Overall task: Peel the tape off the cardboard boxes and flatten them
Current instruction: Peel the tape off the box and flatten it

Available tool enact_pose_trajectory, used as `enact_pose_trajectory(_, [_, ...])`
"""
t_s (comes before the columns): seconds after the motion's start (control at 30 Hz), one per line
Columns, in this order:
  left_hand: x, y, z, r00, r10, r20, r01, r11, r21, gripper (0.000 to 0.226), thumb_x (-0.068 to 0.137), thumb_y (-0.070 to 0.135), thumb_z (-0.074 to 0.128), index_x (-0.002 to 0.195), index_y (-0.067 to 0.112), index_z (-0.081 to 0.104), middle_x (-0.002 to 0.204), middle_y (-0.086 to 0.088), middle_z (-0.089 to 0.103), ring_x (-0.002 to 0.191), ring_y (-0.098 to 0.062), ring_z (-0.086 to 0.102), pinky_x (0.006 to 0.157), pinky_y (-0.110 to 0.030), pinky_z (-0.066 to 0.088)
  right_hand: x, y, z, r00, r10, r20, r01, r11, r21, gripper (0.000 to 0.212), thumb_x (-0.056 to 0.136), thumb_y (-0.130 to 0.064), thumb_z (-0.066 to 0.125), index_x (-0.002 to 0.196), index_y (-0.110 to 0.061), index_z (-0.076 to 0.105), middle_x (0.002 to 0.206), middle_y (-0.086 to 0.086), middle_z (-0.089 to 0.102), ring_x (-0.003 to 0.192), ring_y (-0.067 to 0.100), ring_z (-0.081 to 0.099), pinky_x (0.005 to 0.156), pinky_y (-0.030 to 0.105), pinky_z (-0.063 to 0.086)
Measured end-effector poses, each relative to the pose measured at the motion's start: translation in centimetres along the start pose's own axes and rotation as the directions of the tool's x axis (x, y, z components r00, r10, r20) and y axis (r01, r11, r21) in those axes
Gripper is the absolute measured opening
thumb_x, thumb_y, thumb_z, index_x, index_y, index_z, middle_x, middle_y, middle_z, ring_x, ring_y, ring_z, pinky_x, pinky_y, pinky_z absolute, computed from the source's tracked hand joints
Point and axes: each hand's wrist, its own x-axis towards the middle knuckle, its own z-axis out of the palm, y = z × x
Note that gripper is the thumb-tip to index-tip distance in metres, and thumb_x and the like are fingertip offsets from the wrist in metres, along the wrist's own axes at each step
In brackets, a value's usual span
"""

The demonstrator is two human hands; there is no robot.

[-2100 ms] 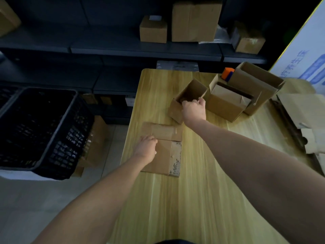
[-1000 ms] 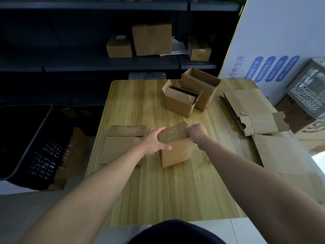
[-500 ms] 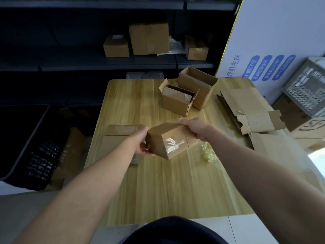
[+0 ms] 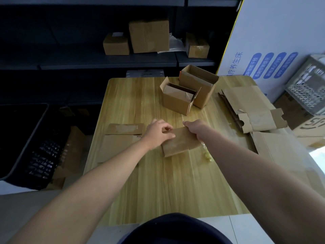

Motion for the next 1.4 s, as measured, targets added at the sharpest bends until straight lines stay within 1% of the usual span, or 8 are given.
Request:
enact_pose_trajectory(0.23, [-1.1,-0.9,0.8,0.973,0.213,-0.092,-0.186,0.953,0.238,0.035,0.091,0.029,0.059,0.123,0.015,0.062,0.116,0.001,0.055,0.113,-0.013,0.042,0.105,-0.031,0.033,0.3,-0.5,0.2,0.997,0.034,-0.072,-0.033,0.999,0.006,0.033,0.097,-0.027,0.051,0.117,-0.001,0.055,0.115,0.014,0.055,0.102,0.03,0.053,0.079,0.034,0.04])
enact_pose_trajectory(0.57, [-0.7,-0.6,1.0,0.988,0.016,-0.154,-0.002,0.996,0.088,0.014,0.09,0.015,0.061,0.103,0.009,0.062,0.093,0.004,0.056,0.097,-0.014,0.052,0.085,-0.022,0.038,0.3,-1.2,0.5,0.995,-0.1,-0.023,0.1,0.995,-0.02,0.038,0.095,-0.013,0.047,0.13,0.001,0.053,0.1,0.009,0.048,0.089,0.02,0.044,0.076,0.029,0.04])
enact_pose_trajectory(0.83, [-0.4,-1.1,1.3,0.999,0.051,-0.015,-0.047,0.978,0.205,0.014,0.095,0.005,0.05,0.084,0.012,0.051,0.093,0.002,0.051,0.1,-0.016,0.046,0.089,-0.027,0.039,0.4,-0.8,0.7,0.997,-0.081,0.015,0.082,0.995,-0.05,0.039,0.096,-0.009,0.044,0.134,0.0,0.049,0.136,0.017,0.052,0.092,0.019,0.041,0.08,0.031,0.041])
enact_pose_trajectory(1.07, [-0.4,0.5,0.5,0.987,0.112,-0.115,-0.137,0.961,-0.24,0.028,0.091,0.0,0.052,0.072,0.02,0.048,0.091,0.0,0.055,0.098,-0.015,0.041,0.088,-0.017,0.031,1.2,-0.5,-1.2,0.999,0.024,-0.048,-0.027,0.998,-0.056,0.028,0.098,-0.008,0.04,0.121,0.001,0.053,0.115,0.015,0.056,0.097,0.023,0.047,0.086,0.033,0.043])
enact_pose_trajectory(1.17, [-0.5,1.0,-0.2,0.994,-0.033,-0.1,-0.04,0.76,-0.649,0.029,0.091,-0.004,0.05,0.072,0.018,0.052,0.089,-0.002,0.059,0.091,-0.013,0.051,0.083,-0.015,0.041,1.5,-0.3,-1.8,0.999,-0.004,0.037,0.002,0.999,0.047,0.041,0.096,-0.003,0.04,0.137,0.002,0.043,0.106,0.008,0.04,0.095,0.016,0.036,0.08,0.025,0.034])
enact_pose_trajectory(1.23, [-0.5,0.9,-0.8,0.991,-0.133,-0.026,0.038,0.461,-0.887,0.028,0.093,-0.006,0.045,0.073,0.014,0.049,0.081,-0.002,0.06,0.082,-0.015,0.054,0.079,-0.024,0.047,1.4,-0.4,-2.0,0.999,0.008,0.035,-0.01,0.997,0.072,0.04,0.096,-0.002,0.039,0.136,0.001,0.044,0.108,0.008,0.037,0.096,0.016,0.035,0.079,0.024,0.032])
enact_pose_trajectory(1.3, [-0.2,0.6,-1.2,0.969,-0.244,0.042,0.082,0.155,-0.984,0.031,0.093,-0.008,0.04,0.071,0.013,0.046,0.074,-0.005,0.056,0.078,-0.021,0.054,0.073,-0.033,0.049,1.3,-0.7,-1.7,0.995,0.103,-0.003,-0.101,0.981,0.168,0.024,0.098,-0.007,0.038,0.118,-0.005,0.051,0.11,0.01,0.043,0.096,0.019,0.038,0.079,0.028,0.032])
enact_pose_trajectory(1.4, [0.3,0.1,-1.6,0.922,-0.379,0.079,0.064,-0.052,-0.997,0.034,0.093,-0.011,0.035,0.067,0.009,0.043,0.072,-0.008,0.049,0.077,-0.025,0.055,0.077,-0.042,0.051,1.3,-1.0,-1.6,0.98,0.197,-0.028,-0.178,0.931,0.319,0.016,0.099,-0.012,0.036,0.097,-0.005,0.051,0.105,0.008,0.047,0.098,0.024,0.046,0.081,0.031,0.033])
